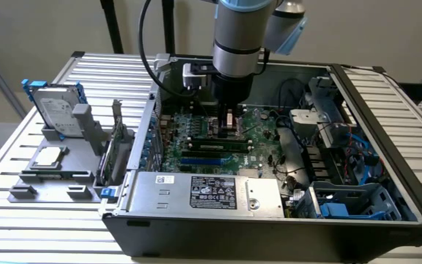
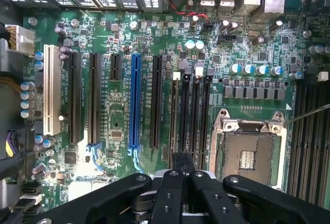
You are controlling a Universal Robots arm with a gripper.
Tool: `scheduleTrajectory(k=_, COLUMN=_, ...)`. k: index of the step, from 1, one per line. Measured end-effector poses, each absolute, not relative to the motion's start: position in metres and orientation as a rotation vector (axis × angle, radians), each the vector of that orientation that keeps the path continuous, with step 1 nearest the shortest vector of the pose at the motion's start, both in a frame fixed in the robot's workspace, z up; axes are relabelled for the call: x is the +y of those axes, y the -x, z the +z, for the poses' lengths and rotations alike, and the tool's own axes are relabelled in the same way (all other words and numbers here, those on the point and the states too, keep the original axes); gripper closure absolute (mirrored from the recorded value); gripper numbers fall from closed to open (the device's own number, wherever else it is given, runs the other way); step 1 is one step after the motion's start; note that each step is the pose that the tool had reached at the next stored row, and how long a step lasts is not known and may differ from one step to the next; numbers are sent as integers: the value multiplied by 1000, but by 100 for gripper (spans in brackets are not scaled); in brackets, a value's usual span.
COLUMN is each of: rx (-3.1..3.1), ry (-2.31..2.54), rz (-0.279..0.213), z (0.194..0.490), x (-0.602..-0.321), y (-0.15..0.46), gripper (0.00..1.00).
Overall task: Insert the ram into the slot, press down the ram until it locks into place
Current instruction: 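Press down the ram until it locks into place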
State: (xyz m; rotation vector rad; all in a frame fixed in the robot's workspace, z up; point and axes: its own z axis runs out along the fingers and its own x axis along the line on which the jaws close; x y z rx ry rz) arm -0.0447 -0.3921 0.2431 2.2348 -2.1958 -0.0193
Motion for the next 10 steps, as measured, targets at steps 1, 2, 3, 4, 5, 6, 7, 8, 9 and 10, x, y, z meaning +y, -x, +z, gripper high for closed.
scheduleTrajectory(k=1, rx=-2196, ry=-2235, rz=-19, z=243, x=-392, y=45, gripper=89)
scheduleTrajectory(k=2, rx=-2196, ry=-2235, rz=-19, z=243, x=-392, y=45, gripper=89)
scheduleTrajectory(k=3, rx=-2196, ry=-2235, rz=-19, z=244, x=-392, y=45, gripper=89)
scheduleTrajectory(k=4, rx=-2196, ry=-2235, rz=-19, z=244, x=-392, y=45, gripper=89)
scheduleTrajectory(k=5, rx=-2196, ry=-2235, rz=-20, z=244, x=-392, y=45, gripper=89)
scheduleTrajectory(k=6, rx=-2196, ry=-2235, rz=-20, z=244, x=-392, y=45, gripper=89)
scheduleTrajectory(k=7, rx=-2196, ry=-2235, rz=-20, z=244, x=-392, y=45, gripper=89)
scheduleTrajectory(k=8, rx=-2196, ry=-2235, rz=-20, z=244, x=-392, y=45, gripper=89)
scheduleTrajectory(k=9, rx=-2196, ry=-2235, rz=-20, z=244, x=-392, y=45, gripper=89)
scheduleTrajectory(k=10, rx=-2196, ry=-2235, rz=-20, z=244, x=-392, y=45, gripper=89)
